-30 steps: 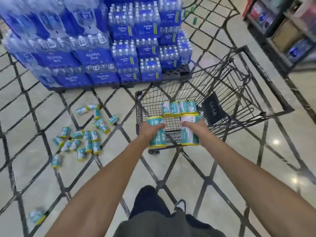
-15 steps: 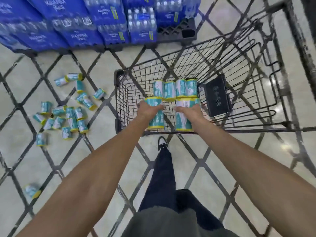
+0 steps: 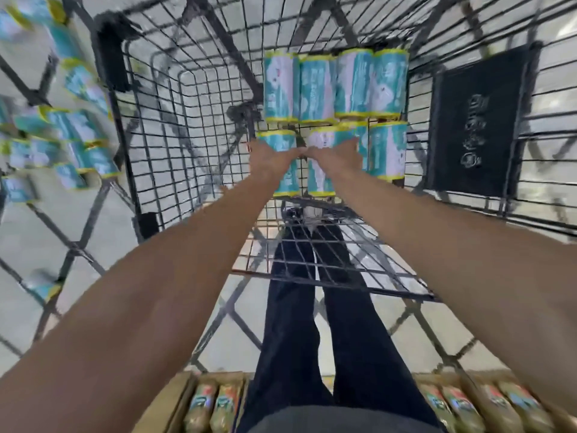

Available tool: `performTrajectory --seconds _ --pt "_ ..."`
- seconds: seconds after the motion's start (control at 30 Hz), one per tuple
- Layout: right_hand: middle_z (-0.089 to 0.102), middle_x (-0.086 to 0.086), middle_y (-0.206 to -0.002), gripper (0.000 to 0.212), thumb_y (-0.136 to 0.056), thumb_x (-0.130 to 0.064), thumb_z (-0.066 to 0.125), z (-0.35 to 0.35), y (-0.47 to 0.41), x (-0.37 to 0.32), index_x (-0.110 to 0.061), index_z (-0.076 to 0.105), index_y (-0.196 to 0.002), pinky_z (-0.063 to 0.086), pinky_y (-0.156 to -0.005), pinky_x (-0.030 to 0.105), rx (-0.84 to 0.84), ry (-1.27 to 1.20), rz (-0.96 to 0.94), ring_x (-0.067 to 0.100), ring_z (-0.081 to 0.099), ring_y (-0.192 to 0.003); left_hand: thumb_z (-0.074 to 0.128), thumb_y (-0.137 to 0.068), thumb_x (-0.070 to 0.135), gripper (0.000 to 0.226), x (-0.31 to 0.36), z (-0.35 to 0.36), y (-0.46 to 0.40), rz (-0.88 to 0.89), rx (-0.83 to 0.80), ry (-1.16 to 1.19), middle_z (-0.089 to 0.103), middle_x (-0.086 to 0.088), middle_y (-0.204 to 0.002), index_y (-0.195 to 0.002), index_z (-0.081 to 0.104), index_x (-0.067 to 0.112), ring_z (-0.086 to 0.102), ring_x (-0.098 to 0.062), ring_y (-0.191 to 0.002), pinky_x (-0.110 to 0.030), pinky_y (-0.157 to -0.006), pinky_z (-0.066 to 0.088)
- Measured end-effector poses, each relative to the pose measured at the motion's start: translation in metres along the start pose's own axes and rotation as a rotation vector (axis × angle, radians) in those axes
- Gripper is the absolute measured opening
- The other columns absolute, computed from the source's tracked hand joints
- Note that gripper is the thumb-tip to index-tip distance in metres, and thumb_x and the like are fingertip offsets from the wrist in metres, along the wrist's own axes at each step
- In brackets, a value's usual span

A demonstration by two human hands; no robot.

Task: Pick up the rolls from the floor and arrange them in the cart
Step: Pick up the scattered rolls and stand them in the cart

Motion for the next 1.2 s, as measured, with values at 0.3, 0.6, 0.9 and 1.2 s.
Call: performTrajectory --seconds 0.3,0.6,0.9,1.2 --pt "0.037 0.016 -0.158 0.115 -0.075 -0.052 0.081 -0.008 -0.028 0.006 -0.01 0.016 -0.16 0.042 -0.113 0.046 0.164 0.097 0.01 0.035 0.041 -0.143 0.086 -0.068 0.044 0.093 0.004 0.011 -0.027 -0.011 0.059 0.008 0.054 -0.016 -0.132 -0.137 0.036 0.005 0.057 -0.031 -0.119 -0.043 -0.101 0.05" --pt "0.052 0.014 -0.134 0.058 -0.088 -0.029 0.069 -0.022 -0.013 0.018 -0.014 0.044 -0.137 0.058 -0.087 0.047 0.123 0.089 -0.053 0.035 0.064 -0.109 0.074 -0.08 0.028 0.062 0.002 -0.003 -0.015 0.108 0.069 -0.206 0.056 -0.016 -0.127 -0.132 0.049 0.004 0.06 -0.032 -0.113 -0.044 -0.094 0.054" --pt "0.052 0.019 -0.133 0.049 -0.099 -0.037 0.052 -0.056 0.13 -0.024 -0.015 0.046 -0.143 0.049 -0.092 0.043 0.064 0.657 -0.44 0.04 0.055 -0.119 0.06 -0.09 0.034 0.06 0.049 -0.059 0.105 0.45 0.0 -0.662 0.05 -0.022 -0.134 -0.14 0.042 0.007 0.055 -0.042 -0.118 -0.051 -0.096 0.05" --pt "0.054 0.017 -0.136 0.056 -0.099 -0.047 0.052 -0.083 0.331 -0.097 -0.016 0.046 -0.146 0.051 -0.094 0.048 0.23 1.025 -0.808 0.039 0.053 -0.123 0.044 -0.097 0.043 0.048 0.087 -0.175 0.293 0.76 0.281 -1.017 0.054 -0.016 -0.13 -0.133 0.05 0.012 0.054 -0.035 -0.118 -0.052 -0.097 0.048"
Point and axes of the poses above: each hand's wrist, its own y-axis away from the middle knuckle, its own z-axis out of the palm, x = y × z, the point moved 9 cm from there along -y, towards the middle knuckle
